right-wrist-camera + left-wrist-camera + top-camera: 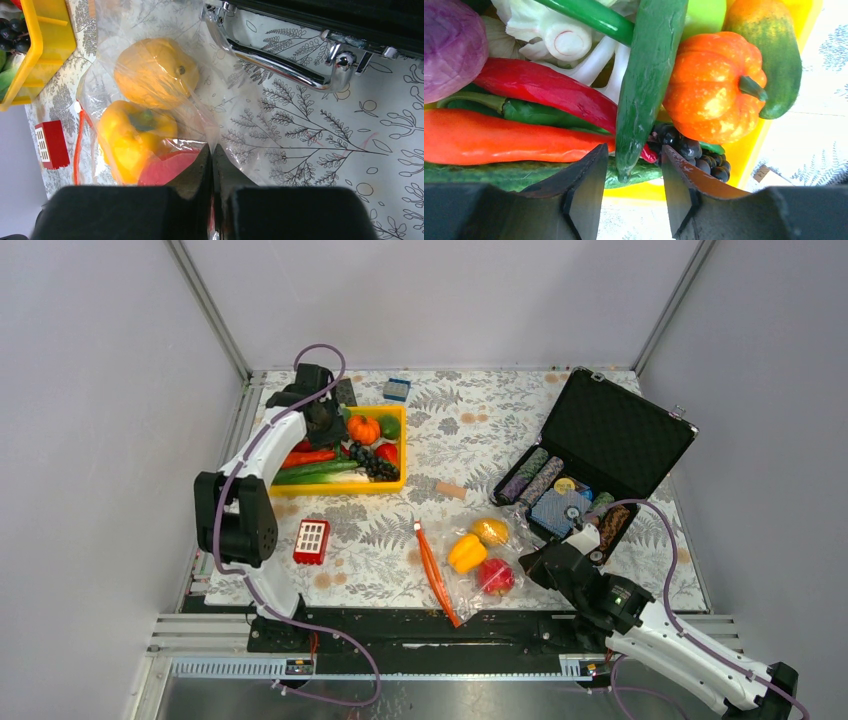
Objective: Open the zip-top bag and remove the fake food
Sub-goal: Place the fake vegetable in the bin.
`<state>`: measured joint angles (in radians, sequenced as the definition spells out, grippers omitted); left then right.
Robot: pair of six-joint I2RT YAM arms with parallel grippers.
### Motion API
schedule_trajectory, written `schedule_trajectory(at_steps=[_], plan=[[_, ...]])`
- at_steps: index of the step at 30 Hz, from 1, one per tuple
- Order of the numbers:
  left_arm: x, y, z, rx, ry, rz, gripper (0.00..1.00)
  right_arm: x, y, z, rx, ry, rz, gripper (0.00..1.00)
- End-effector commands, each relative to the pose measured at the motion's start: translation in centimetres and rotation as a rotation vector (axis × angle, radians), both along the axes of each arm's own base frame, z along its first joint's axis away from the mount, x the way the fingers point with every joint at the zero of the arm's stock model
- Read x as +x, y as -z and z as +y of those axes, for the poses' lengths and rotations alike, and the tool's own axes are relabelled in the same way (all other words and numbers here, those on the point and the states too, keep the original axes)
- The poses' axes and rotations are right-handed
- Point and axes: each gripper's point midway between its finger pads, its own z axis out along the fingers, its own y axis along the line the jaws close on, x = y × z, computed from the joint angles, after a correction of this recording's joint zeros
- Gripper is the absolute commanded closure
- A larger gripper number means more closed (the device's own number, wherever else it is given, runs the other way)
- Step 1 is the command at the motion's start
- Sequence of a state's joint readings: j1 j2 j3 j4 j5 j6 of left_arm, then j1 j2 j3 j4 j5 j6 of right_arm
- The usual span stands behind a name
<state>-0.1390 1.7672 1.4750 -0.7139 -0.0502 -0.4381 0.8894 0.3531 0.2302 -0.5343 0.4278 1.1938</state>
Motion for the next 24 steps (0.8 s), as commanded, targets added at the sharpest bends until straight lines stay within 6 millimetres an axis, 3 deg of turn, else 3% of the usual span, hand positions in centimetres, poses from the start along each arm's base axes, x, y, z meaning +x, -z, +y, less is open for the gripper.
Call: schedule_trajectory(at_steps=[1, 7, 13, 16, 19, 24], plan=[[0.5, -6.3, -0.4, -0.037, 0.008, -0.151, 0.55, 0.4, -0.3, -0.6, -0.023, 0.026, -0.016, 1.0], [-1.2, -9.7, -0.2, -0.049, 0.007, -0.215, 0.49, 0.4, -0.5, -0.5, -0.022, 0.024, -0.019, 1.0], [-5.5, -10.6, -1.4, -0.147, 0.039, -0.237, 0.48, 0.5, -0.7, -0.4, -0.015, 0.029, -0.023, 1.0], [-8.8, -9.4, -2.3, -0.209, 0.053, -0.233, 0.53, 0.6, -0.7, -0.3, -0.013, 0.027, -0.022, 1.0], [-12.8, -6.8, -3.8, -0.276, 0.075, -0.203, 0.58, 0.5, -0.4, -0.1, -0.011, 0.025, -0.01, 1.0], [-19.2, -2.3, -8.5, -0.386, 0.15, -0.141, 0.59, 0.4, -0.1, 0.3, -0.001, 0.018, 0.007, 1.0]])
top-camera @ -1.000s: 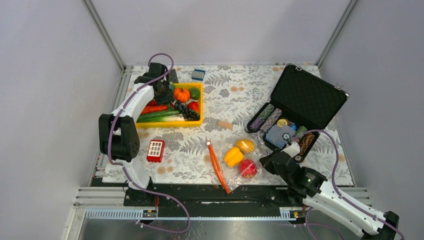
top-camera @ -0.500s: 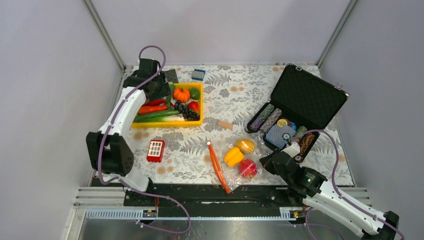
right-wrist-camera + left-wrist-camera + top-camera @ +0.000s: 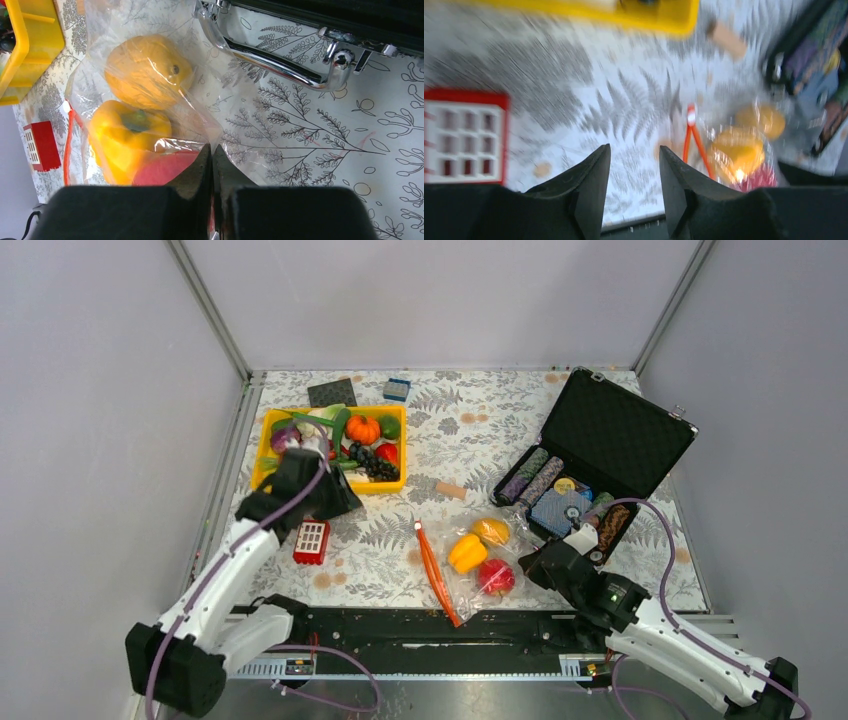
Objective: Open the zip-top bag and remove the fake food
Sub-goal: Place the fake vegetable in the bin, then pick up the fake vegetable from the zipper food storage bag.
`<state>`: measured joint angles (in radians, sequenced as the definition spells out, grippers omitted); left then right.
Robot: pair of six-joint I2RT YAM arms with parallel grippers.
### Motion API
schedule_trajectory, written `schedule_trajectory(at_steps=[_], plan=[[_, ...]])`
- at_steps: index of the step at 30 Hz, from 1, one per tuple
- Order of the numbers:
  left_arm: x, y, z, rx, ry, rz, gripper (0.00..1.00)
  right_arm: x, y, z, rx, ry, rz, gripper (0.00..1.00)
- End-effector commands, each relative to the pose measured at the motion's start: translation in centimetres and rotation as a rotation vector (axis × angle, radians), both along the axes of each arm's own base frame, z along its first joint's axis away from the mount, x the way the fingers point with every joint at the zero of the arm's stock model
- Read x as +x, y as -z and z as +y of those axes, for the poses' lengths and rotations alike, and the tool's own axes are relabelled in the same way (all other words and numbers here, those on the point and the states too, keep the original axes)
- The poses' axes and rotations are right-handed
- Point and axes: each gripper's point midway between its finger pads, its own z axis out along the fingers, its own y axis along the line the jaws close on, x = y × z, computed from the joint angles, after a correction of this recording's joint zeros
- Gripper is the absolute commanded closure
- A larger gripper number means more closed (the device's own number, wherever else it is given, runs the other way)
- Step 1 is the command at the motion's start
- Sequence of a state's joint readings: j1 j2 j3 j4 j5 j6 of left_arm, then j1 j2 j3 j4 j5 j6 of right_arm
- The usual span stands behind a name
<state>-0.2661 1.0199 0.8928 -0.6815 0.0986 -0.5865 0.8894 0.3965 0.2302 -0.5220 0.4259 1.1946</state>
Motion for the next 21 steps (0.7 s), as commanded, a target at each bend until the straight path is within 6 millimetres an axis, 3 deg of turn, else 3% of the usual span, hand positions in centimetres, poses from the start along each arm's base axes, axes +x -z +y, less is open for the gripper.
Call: schedule_trajectory(at_steps=[1, 4, 8, 21], plan=[[-4.0, 2.2, -5.1, -0.164, 0.069, 0.021, 0.59, 0.5, -0.7, 0.3, 0.022, 0.021, -0.013, 1.0], [-6.9, 4.3, -7.5, -0.232, 0.098, 0.064, 0.59, 0.5, -0.8, 0.3, 0.029, 0.022, -0.016, 1.0], [-9.2, 6.4, -9.5, -0.328, 0.116, 0.097, 0.59, 0.4, -0.8, 0.5, 0.048, 0.027, -0.014, 1.0], [-11.7, 7.6, -16.1, -0.444, 0.233, 0.14, 0.63, 0.2, -0.7, 0.6, 0.056, 0.022, -0.002, 1.0]])
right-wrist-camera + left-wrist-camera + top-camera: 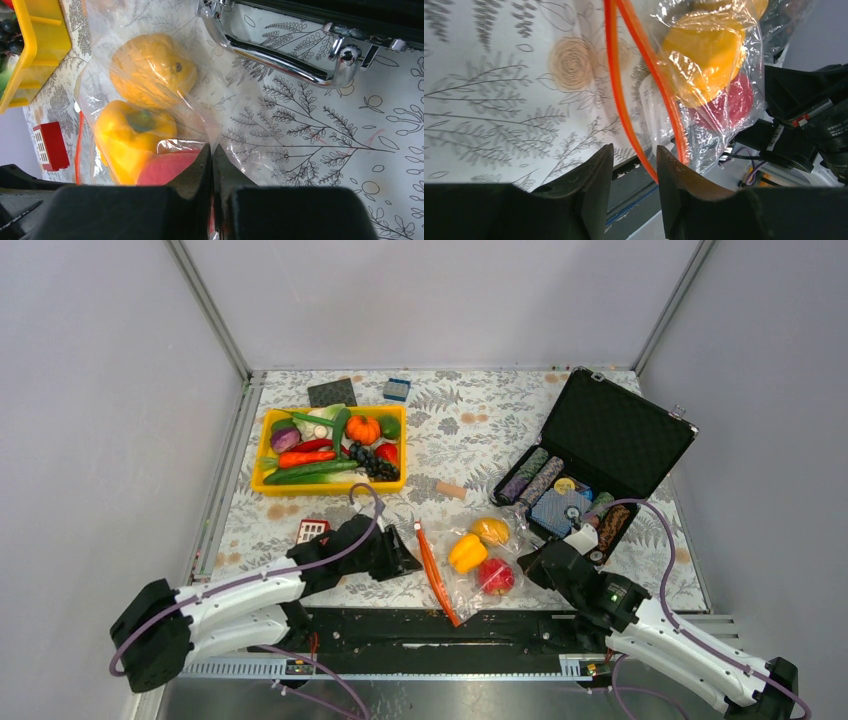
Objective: Open the zip-top bag and remove the fake food
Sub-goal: Pick up the fake vegetable from the zipper food storage bag.
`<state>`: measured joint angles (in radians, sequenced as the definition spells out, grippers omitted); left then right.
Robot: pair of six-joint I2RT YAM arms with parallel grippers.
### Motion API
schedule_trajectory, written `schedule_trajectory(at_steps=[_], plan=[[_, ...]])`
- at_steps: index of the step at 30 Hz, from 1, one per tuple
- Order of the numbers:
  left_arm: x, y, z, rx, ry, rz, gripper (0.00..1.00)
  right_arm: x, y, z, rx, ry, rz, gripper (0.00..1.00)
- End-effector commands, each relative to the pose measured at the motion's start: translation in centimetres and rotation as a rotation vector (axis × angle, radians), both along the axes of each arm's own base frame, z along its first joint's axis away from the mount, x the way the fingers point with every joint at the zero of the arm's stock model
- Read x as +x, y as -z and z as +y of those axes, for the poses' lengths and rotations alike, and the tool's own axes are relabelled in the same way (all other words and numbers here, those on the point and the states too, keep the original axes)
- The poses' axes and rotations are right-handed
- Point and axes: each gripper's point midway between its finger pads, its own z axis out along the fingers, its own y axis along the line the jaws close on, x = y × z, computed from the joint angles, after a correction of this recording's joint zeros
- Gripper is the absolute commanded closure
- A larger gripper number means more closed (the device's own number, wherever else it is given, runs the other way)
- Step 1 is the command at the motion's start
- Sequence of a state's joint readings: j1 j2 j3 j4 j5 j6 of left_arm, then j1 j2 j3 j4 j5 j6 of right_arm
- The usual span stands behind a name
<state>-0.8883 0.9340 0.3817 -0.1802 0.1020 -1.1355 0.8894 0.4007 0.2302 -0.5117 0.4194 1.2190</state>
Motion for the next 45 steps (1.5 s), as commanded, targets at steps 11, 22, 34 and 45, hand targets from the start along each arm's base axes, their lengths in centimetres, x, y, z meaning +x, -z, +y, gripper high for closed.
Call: schedule_trajectory(at_steps=[11, 22, 34, 45], plan=[[0.6, -1.4, -5.3, -0.109, 0.031, -0.026, 0.66, 0.1, -0.3, 0.4, 0.033, 0.009, -0.004, 1.0], [1.2, -2.2, -7.0, -0.14, 0.044, -0.047, 0.67, -0.1, 0.0, 0.3, 0.034, 0.006, 0.006, 1.0], [2.4, -3.2, -9.4, -0.237, 0.094, -0.176, 0.45, -0.1, 0.1, 0.4, 0.031, 0.003, 0.008, 1.0], [3.1, -2.3, -10.0, -0.155, 0.118, -0.219, 0.43, -0.1, 0.0, 0.3, 0.033, 0.005, 0.003, 1.0]])
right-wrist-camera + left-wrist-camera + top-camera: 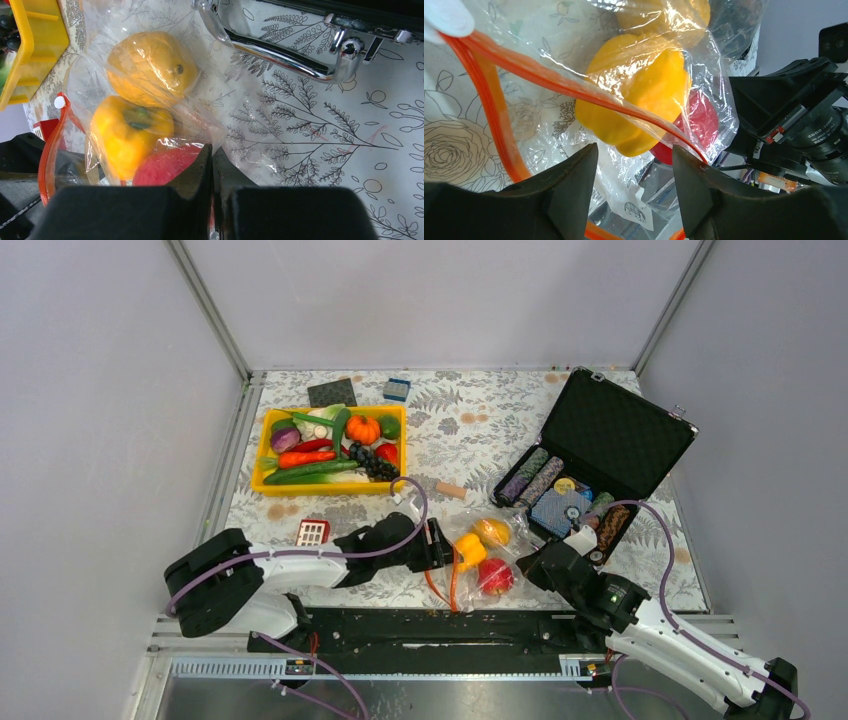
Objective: Open the zip-top bag and remove the fake food
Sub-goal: Pick up the fake vegetable from the zipper food storage bag.
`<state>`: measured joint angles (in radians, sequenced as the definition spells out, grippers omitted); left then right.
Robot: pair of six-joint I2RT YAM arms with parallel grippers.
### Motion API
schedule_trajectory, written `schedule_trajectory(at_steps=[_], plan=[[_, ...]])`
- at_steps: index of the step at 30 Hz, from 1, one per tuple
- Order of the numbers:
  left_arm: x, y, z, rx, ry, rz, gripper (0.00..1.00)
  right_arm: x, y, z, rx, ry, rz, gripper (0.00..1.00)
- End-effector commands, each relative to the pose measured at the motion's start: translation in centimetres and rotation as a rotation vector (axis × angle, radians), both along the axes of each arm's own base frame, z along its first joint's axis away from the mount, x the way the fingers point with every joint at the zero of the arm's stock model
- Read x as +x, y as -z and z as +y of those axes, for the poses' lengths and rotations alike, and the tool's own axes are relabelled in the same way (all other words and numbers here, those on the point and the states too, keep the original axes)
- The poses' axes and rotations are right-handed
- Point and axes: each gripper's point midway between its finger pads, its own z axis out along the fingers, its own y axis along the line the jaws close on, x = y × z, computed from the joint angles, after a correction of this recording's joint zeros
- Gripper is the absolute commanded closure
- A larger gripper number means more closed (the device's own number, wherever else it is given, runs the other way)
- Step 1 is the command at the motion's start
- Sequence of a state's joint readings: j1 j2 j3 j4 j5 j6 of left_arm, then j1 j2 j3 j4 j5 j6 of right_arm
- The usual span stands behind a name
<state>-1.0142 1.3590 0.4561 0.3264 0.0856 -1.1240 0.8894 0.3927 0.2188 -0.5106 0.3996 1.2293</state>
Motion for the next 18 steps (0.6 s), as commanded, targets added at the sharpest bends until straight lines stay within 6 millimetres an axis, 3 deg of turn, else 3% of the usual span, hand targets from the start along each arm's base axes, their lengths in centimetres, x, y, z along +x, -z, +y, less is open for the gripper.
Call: schedule_trajectory(at_steps=[1, 8, 18], plan=[[1.7, -2.9, -1.4, -0.036, -0.006, -0.127, 0.42, 0.2, -0.3, 0.1, 0.018, 0.013, -0.012, 1.0], [2.9, -2.5, -0.3, 0.201, 0.026, -0.273, 0.4, 0.3, -0.4, 0.1, 0.014, 0.013, -0.013, 1.0], [3.7, -2.6, 0.3, 0.3, 0.106, -0.434, 0.38, 0.2, -0.1, 0.1, 0.023, 0.015, -0.01, 1.0]])
